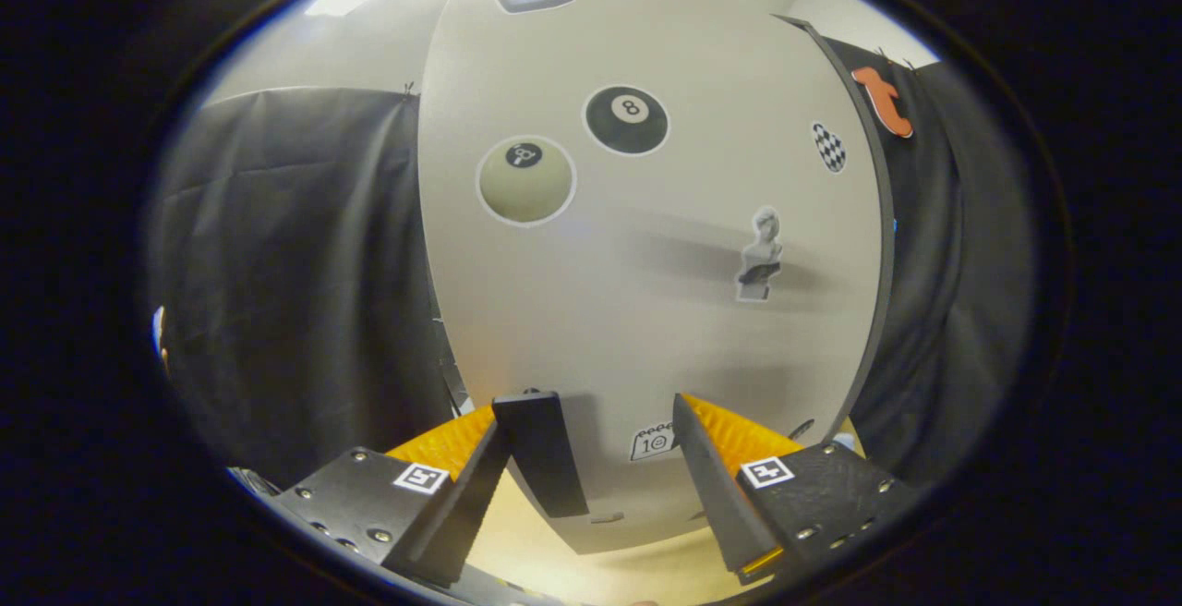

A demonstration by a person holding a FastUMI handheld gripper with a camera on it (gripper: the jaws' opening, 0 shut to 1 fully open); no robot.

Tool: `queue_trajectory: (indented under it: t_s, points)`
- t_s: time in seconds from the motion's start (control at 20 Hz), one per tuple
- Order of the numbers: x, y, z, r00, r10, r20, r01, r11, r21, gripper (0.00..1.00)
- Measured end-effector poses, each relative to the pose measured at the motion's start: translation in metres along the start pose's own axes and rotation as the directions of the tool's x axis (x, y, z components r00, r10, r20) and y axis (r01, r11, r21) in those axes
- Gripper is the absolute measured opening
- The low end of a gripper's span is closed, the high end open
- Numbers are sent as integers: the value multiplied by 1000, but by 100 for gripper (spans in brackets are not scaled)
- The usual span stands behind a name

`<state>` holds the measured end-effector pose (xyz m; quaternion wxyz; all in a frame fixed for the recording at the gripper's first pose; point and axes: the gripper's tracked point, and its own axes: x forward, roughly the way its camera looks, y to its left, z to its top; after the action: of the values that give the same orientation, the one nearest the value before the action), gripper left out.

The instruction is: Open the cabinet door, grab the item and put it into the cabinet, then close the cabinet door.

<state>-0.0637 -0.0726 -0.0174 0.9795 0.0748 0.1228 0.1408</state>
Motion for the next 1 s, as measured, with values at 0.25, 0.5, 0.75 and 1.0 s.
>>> queue_trajectory:
  t_s: [0.25,0.5,0.75,1.0]
  points:
    - [2,2,-4,1000,3,-11,-3,1000,-7,99]
    - [8,4,-5,1000,0,-13,0,1000,-2,99]
    - [7,5,-8,1000,-28,-13,28,999,-25,99]
    - [11,6,-8,1000,-24,-15,24,999,-28,99]
